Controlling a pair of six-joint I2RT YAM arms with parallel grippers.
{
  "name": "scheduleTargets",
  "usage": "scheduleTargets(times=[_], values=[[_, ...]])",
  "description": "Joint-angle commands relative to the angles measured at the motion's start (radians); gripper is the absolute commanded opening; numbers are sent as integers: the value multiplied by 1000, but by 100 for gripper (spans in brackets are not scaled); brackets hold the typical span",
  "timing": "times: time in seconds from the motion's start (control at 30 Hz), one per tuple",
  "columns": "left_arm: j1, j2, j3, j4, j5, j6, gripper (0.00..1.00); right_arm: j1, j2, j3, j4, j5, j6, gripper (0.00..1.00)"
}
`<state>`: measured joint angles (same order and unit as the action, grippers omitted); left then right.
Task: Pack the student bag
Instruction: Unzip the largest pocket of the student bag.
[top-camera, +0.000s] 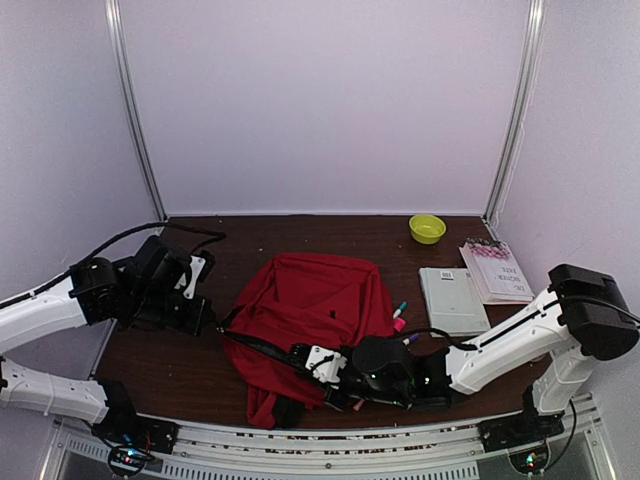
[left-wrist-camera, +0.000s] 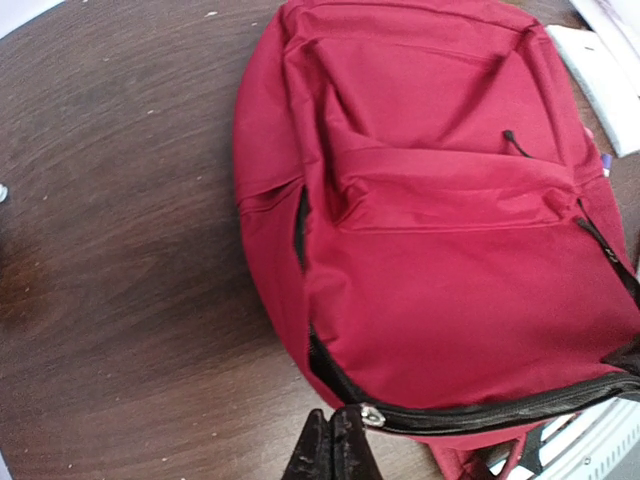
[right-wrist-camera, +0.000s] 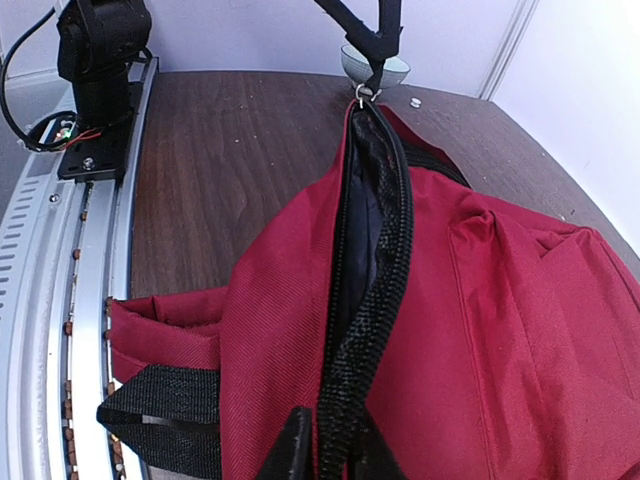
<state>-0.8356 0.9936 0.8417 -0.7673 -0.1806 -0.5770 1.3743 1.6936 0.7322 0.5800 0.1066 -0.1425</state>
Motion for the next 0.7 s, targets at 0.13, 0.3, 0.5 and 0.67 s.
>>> scheduleTargets(times=[0.13,0.3,0.5,0.67], values=[[-2,-33,0,125,135,64,0,4,-41,110,-132,24,47,31],[-12,-44,20,131,156,66,0,4,-57,178,-176,23,58,57],[-26,-49,56,133,172,66,0,4,-45,225,-160,41,74,74],[-29,-47,96,133,187,74,0,5,-18,277,-157,58,117,80]])
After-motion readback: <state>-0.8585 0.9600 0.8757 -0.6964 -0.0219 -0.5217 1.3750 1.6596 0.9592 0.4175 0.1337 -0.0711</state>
